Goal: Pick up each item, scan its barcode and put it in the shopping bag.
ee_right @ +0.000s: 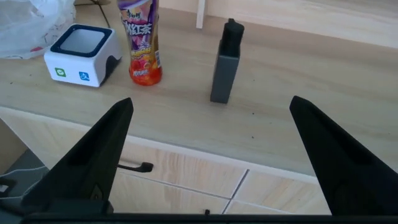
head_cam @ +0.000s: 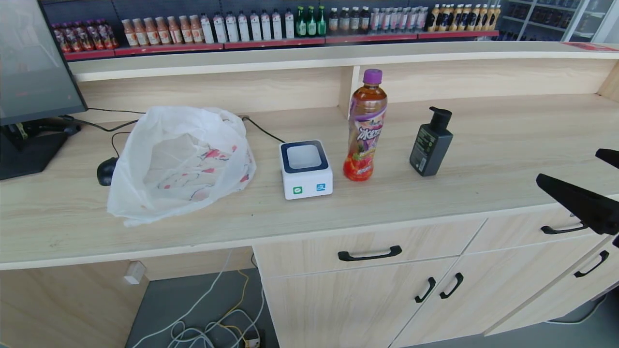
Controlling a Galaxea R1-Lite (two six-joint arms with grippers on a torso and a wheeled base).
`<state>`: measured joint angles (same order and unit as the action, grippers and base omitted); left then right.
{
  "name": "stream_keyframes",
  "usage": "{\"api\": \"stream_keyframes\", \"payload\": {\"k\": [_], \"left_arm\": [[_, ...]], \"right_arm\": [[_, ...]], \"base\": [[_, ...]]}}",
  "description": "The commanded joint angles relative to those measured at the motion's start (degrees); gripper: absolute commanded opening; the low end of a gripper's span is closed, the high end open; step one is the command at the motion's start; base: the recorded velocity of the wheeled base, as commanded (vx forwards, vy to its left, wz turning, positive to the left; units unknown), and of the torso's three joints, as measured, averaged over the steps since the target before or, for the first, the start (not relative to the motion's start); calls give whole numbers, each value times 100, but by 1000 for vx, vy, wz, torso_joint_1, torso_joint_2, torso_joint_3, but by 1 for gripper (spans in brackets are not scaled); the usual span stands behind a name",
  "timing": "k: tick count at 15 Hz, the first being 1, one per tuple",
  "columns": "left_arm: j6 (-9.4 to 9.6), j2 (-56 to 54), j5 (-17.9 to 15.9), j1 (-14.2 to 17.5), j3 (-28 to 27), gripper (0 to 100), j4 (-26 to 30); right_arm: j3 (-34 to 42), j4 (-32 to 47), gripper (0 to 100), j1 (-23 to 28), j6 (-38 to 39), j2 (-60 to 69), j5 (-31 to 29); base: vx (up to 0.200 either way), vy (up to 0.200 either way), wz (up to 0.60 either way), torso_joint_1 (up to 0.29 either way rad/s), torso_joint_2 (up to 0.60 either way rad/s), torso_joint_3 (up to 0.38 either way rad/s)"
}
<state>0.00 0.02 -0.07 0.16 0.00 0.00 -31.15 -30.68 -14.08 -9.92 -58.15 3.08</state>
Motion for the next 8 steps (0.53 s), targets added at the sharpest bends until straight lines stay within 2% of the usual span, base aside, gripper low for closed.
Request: {"api": "stream_keyframes", "payload": {"k": [1,2,5,6,8], "left_arm": [[0,-2,-1,2,0,100,0],[0,-2,-1,2,0,100,0],[0,-2,-1,2,0,100,0],[0,-2,-1,2,0,100,0],[0,-2,-1,2,0,100,0]], "right_arm": [[-471,-8,100,-315,-1,-619,-150],[-559,-87,100,-341,-1,-768,-150],[-524,-1256,100,-701,78,-1480,-150],[-515,-1994,100,-1044,219,-1876,-159],[-559,-2873,100,-1290,272,-2456,-493]], "base": [[0,0,0,0,0,0],[0,0,0,0,0,0],[0,0,0,0,0,0],[0,0,0,0,0,0],[0,0,0,0,0,0]]}}
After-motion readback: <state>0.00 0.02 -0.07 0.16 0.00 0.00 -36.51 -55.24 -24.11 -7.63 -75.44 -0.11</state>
